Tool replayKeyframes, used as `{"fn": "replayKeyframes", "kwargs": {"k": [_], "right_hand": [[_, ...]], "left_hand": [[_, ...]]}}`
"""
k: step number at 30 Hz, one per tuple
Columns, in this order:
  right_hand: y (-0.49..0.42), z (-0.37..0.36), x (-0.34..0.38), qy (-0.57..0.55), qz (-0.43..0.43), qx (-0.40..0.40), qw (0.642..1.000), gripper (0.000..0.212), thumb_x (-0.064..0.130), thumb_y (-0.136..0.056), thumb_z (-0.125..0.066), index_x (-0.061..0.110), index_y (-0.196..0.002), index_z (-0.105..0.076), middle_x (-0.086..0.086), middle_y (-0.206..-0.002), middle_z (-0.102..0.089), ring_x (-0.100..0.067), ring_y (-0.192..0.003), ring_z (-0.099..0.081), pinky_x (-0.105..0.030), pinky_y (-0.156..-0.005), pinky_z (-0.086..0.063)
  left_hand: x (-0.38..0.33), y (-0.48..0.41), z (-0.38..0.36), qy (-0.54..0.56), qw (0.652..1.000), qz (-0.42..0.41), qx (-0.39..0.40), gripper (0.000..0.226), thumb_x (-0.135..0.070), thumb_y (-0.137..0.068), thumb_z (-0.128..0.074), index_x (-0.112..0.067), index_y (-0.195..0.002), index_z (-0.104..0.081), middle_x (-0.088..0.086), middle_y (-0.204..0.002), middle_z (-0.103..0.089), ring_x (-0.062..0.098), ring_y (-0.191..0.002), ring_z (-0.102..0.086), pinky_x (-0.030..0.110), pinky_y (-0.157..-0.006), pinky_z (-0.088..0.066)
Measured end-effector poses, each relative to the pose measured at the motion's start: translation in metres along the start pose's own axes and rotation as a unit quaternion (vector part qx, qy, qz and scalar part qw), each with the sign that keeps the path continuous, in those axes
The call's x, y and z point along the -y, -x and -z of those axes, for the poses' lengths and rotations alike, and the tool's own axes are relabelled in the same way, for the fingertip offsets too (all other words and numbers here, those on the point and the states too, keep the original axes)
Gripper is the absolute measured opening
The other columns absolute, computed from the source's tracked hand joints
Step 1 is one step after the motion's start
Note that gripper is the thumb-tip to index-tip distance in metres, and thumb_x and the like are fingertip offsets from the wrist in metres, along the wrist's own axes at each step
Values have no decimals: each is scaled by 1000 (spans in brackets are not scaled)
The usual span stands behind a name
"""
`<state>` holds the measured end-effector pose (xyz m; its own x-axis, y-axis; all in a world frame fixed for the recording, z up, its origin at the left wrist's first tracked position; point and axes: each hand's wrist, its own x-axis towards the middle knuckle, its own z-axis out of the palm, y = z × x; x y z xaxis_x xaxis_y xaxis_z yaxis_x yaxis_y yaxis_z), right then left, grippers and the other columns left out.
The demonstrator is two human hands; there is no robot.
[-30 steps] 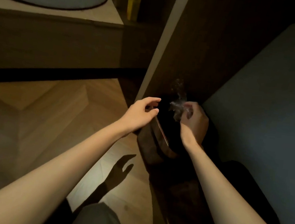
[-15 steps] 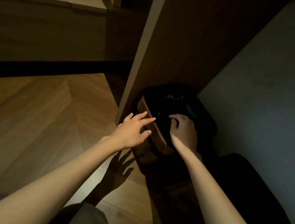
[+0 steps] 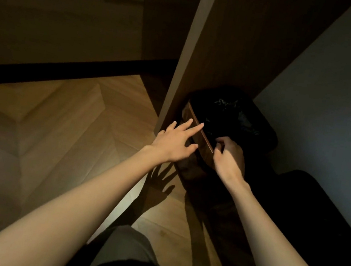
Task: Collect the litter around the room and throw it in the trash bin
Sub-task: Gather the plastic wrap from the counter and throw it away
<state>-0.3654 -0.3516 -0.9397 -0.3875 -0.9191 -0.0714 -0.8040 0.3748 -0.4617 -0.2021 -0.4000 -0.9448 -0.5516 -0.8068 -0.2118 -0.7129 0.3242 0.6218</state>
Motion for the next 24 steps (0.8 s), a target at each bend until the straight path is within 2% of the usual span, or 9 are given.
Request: {"fn": "replayKeyframes", "kwargs": {"k": [6, 9, 12, 19, 24], "right_hand": [[29, 40, 75, 11, 63, -3, 998, 29, 21, -100, -44, 18, -124, -58, 0, -127, -55, -15, -119, -51, -18, -91, -33], [42, 62, 121, 7, 96, 31, 995, 27, 23, -99, -46, 20, -123, -59, 1, -132, -52, -13, -124, -45, -20, -96, -33], [58, 95, 172, -3, 132, 83, 988, 30, 25, -100, -44, 20, -126, -56, 1, -134, -51, -13, -127, -43, -25, -101, -35], [99, 209, 295, -34, 203, 151, 967, 32, 29, -100, -44, 24, -130, -52, 4, -136, -51, -11, -126, -47, -25, -100, -38], [111, 310, 388, -54, 271, 150, 949, 34, 29, -100, -45, 25, -133, -49, 4, -135, -52, -11, -124, -49, -23, -97, -39]], "left_hand": [[0, 53, 69, 5, 995, 49, -88, 58, -51, -94, -39, -44, -146, -15, -3, -155, -26, 24, -141, -27, 46, -109, -31], [-8, 93, 116, 1, 988, 87, -126, 54, -47, -95, -39, -40, -146, -21, -1, -150, -37, 22, -137, -36, 44, -107, -35], [-29, 136, 166, -21, 979, 109, -169, 51, -41, -97, -40, -35, -146, -26, 0, -140, -50, 20, -123, -51, 40, -98, -45], [-107, 225, 305, -42, 954, 184, -234, 50, -35, -97, -42, -25, -145, -30, 4, -139, -50, 20, -125, -49, 36, -96, -44], [-158, 271, 421, -47, 939, 199, -277, 52, -34, -97, -43, -23, -146, -30, 5, -139, -49, 23, -124, -48, 39, -94, -47]]}}
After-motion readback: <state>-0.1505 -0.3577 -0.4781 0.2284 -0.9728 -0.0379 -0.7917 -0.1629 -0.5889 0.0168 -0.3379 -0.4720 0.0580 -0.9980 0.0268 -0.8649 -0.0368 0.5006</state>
